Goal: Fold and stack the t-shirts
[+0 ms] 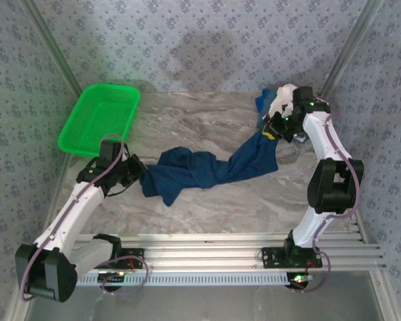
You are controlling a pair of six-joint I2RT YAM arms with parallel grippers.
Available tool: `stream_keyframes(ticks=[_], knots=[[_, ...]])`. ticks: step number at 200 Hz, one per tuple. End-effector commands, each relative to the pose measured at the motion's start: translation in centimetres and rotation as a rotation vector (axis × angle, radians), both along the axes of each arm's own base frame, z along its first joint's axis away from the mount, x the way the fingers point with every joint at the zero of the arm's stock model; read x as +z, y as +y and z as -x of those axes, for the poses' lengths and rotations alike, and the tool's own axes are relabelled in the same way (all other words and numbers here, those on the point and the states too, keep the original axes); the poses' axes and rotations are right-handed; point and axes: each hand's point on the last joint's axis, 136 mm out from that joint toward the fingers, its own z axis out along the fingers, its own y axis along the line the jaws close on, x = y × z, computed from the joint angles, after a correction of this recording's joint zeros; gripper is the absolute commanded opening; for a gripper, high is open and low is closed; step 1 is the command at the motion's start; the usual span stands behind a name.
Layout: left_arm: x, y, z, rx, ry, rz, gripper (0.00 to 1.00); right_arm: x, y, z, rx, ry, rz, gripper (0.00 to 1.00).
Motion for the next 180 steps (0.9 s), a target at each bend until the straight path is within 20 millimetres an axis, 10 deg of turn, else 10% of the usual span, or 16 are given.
stream_keyframes(ticks=[1, 49, 107, 144, 180], knots=[[8.4, -0.1, -0.5, -0.053, -0.266, 0.001, 0.00, 5.5, 0.8, 2.4, 0.048, -0.094, 0.014, 0.00], [15.0, 1.0, 3.8, -0.034, -0.462, 0.055, 0.00, 12.6, 2.1, 8.2, 0.034, -0.193, -0.109, 0.00], [16.7, 2.1, 6.2, -0.015, -0.536, 0.050, 0.00, 16.9, 3.8, 12.9, 0.018, -0.219, -0.270, 0.00], [12.7, 2.1, 4.4, 0.007, -0.449, 0.016, 0.00, 14.0, 3.3, 13.0, 0.004, -0.131, -0.236, 0.00], [9.2, 2.5, 1.3, 0.014, -0.403, -0.088, 0.00, 8.5, 2.6, 9.0, 0.027, -0.078, -0.153, 0.00]])
